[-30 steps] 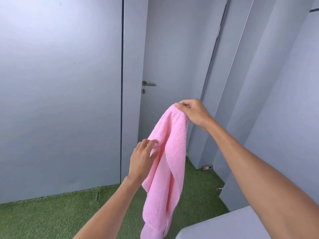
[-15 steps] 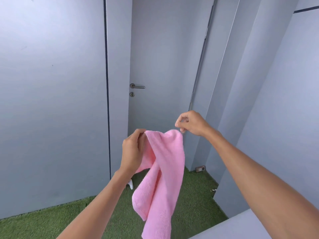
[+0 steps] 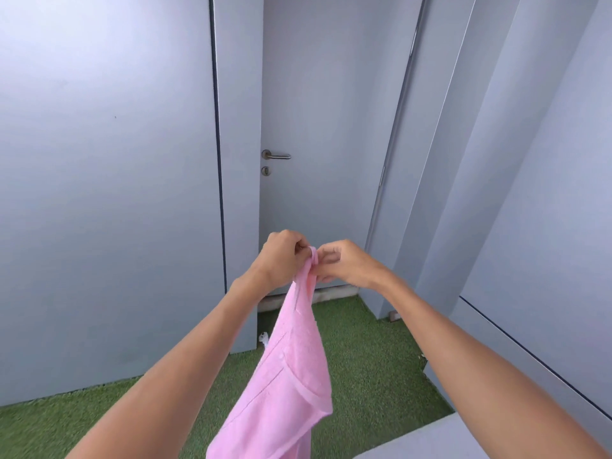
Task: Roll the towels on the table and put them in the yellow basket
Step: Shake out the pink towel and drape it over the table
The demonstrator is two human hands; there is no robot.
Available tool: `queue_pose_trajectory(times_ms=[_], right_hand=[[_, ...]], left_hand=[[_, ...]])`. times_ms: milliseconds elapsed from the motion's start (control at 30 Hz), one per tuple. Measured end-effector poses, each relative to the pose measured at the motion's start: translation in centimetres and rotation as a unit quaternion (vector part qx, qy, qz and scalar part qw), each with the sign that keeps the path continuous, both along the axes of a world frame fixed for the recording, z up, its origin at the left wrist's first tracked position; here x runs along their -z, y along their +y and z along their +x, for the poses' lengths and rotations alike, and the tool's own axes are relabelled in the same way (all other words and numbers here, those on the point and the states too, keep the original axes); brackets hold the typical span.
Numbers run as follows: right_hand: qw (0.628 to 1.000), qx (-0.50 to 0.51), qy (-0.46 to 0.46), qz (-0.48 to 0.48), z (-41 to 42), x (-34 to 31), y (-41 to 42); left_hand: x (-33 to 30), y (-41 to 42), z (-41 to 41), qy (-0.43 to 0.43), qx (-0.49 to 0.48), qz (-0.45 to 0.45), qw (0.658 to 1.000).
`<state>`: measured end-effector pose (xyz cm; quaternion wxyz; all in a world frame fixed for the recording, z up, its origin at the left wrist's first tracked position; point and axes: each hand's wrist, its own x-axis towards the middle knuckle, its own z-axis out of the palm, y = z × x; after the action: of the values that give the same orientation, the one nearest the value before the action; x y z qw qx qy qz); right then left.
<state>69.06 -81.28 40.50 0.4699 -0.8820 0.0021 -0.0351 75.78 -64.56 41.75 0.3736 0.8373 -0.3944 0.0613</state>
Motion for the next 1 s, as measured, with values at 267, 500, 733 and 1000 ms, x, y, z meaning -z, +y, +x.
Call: queue_pose_trajectory(times_ms=[267,500,733,1000], right_hand=[[0.981,0.047,-0.135,-0.131,1.4,1.1,3.4],[0.98,0.073,-0.166,-0.081,1.6,0.6,3.3],[0.988,0.024,-0.144,-0.054,1.0,0.1,0.3],[0.989,0.022,-0.132,-0.055,-0.5,-1.1,-1.6]], left_hand=[[1.6,2.5,1.0,0.131,-0.002,-0.085,0.988],[4.3,6.0,0.7,0.368,0.138,-0.131,0.91],[6.4,6.8,0.2,0.37,0.158,-0.051,0.914],[7.8,3.9,-1.6,0.279,0.145,-0.037,0.949]])
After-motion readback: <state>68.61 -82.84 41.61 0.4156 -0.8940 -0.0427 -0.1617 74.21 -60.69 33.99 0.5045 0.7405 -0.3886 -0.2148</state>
